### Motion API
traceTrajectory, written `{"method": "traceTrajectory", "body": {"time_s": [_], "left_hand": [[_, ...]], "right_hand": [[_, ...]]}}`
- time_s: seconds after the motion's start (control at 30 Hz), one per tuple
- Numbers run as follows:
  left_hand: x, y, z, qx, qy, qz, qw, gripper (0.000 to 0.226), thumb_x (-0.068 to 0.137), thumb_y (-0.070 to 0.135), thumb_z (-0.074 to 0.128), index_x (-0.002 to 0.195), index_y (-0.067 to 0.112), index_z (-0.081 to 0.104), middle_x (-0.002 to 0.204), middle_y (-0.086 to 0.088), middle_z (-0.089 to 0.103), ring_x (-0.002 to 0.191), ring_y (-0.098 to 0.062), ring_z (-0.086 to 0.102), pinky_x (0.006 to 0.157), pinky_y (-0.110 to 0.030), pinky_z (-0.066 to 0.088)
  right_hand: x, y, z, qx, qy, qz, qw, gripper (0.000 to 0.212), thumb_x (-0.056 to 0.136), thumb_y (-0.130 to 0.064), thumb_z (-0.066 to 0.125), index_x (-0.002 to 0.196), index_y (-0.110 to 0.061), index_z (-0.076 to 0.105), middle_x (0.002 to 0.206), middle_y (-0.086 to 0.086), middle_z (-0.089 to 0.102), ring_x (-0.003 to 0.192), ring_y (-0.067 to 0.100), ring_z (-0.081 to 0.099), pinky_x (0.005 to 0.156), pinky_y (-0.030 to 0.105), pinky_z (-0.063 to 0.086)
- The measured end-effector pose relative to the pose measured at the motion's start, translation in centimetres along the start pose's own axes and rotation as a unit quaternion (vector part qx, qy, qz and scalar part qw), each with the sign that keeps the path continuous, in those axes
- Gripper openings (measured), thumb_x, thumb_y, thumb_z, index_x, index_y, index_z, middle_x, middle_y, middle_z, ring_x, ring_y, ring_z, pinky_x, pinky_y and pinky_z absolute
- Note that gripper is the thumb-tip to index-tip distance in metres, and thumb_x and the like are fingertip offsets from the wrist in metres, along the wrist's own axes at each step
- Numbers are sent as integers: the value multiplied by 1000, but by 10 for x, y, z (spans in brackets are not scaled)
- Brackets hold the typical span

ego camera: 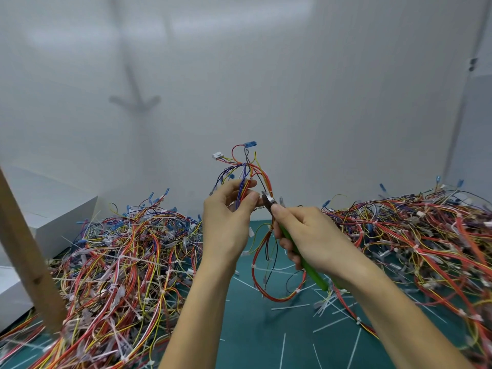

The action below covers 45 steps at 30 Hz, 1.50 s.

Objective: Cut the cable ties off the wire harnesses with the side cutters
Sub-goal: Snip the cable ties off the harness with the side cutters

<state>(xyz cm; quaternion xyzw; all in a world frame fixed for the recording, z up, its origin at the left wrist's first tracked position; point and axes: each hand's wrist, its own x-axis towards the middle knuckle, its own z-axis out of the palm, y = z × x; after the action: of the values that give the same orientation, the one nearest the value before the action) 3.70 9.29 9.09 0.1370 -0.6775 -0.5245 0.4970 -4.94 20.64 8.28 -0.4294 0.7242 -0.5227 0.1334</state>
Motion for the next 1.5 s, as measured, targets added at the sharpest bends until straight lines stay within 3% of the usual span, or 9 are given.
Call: {"method": "traceTrajectory", "body": {"time_s": [0.27,0.6,0.7,0.83,0.97,1.1,1.27,1.37,1.5], "left_hand": [[-1,-1,2,19,-13,3,1000,15,91,8,66,95,21,72,91,4,75,88,-7,72,82,-20,55],[0,1,1,-74,21,-120,990,26,86,-3,62,96,18,73,89,5,73,78,-3,71,57,-10,49],[0,3,0,-61,12,-127,990,29,85,-1,62,96,24,72,96,6,74,92,-17,72,68,-19,50],[-1,8,-3,-29,-23,-140,989,8,89,27,66,91,29,74,93,14,75,78,-15,75,71,-30,44],[1,13,-2,9,-26,-126,992,28,93,43,57,71,37,73,99,6,73,66,-14,71,71,-33,42],[1,14,-1,0,-37,-128,991,32,94,38,55,69,28,73,88,0,74,56,-14,60,66,-31,39],[1,10,-5,15,-48,-91,995,27,92,22,58,79,0,67,70,-8,59,54,-12,49,55,-19,39],[4,9,-8,20,-56,-85,995,28,89,8,56,64,15,66,64,0,59,53,-11,48,47,-12,38],[4,7,-12,18,-56,-81,995,38,88,3,53,56,17,67,76,4,67,53,-7,49,48,-12,41]], "right_hand": [[-1,1,0,-12,15,-10,1000,53,100,-53,42,72,-12,61,52,-3,52,44,15,50,46,30,46],[-13,5,-17,93,-83,-43,991,50,92,-52,51,83,-4,64,71,4,67,62,19,60,60,28,52],[-14,4,-20,154,0,-73,985,42,81,-51,63,86,-9,66,76,5,69,63,18,62,64,29,56],[-8,8,-24,63,163,-68,982,21,81,-33,78,85,-19,63,80,2,69,75,20,67,73,43,60],[-3,11,-23,32,155,-33,987,16,81,-22,78,87,-23,63,90,-11,75,82,16,69,84,51,57],[-1,13,-14,5,133,-10,991,18,79,-21,80,84,-23,63,83,-11,74,79,13,70,82,48,58],[4,13,-2,-97,208,-18,973,22,80,-36,78,85,-27,59,79,-17,68,75,-1,62,63,19,45],[7,11,3,-103,232,-23,967,22,81,-32,78,86,-28,57,82,-17,67,78,5,62,66,26,48],[10,9,5,-71,244,-41,966,25,79,-25,80,79,-26,56,72,-13,67,69,3,62,65,27,51]]}}
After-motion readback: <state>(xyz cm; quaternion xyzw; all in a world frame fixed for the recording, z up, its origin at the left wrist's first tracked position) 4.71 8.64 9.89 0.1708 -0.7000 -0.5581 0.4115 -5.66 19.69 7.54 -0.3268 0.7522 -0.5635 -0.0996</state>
